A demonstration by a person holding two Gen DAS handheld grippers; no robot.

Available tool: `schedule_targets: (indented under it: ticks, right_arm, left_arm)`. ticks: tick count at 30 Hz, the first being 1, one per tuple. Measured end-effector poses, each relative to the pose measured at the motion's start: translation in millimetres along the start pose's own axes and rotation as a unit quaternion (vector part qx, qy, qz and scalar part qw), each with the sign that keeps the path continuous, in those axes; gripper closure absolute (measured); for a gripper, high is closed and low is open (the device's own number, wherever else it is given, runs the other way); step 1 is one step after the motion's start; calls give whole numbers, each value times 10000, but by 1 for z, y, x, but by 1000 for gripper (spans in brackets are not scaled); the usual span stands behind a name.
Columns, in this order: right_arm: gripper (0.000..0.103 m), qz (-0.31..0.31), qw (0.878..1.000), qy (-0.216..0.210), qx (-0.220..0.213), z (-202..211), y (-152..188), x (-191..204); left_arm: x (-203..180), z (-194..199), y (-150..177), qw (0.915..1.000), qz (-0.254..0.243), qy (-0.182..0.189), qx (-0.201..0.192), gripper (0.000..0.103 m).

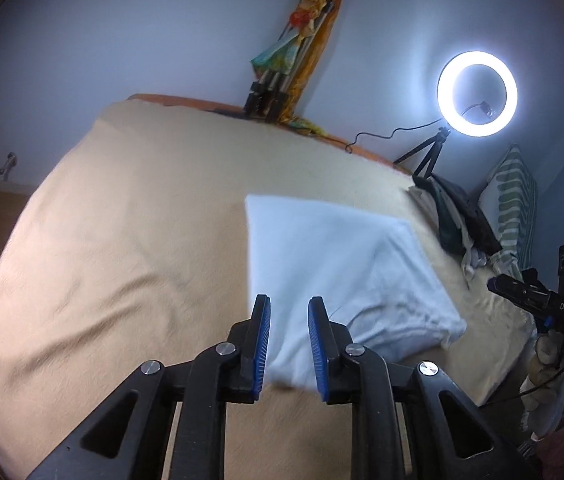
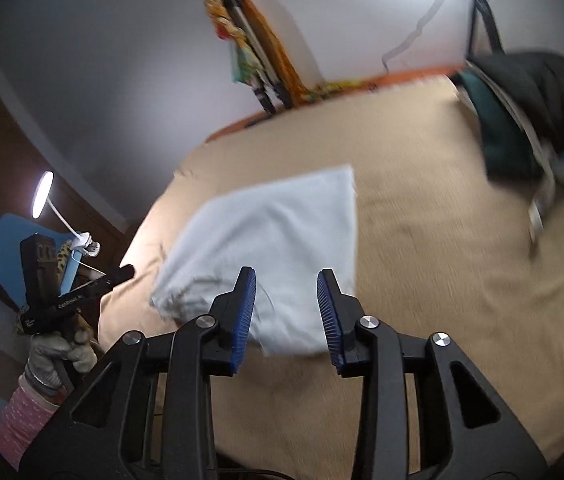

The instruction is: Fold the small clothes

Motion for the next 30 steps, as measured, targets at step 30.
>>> schedule_targets:
  ticks: [30]
  right_arm:
    - [76, 771, 9933, 111, 850, -140, -43, 3]
  left_arm:
    - [-72, -98, -16, 9971, -602, 160, 431, 78]
Point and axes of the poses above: each gripper's, at about its wrist camera, not at the fingertips, and z roughly against the way its jaws point, x to its left, y to its underside, the point moved 10 cm from there along -z, roughly the way its jaws point, and after that the axes turned 1 degree about x, right-handed, at the moved point
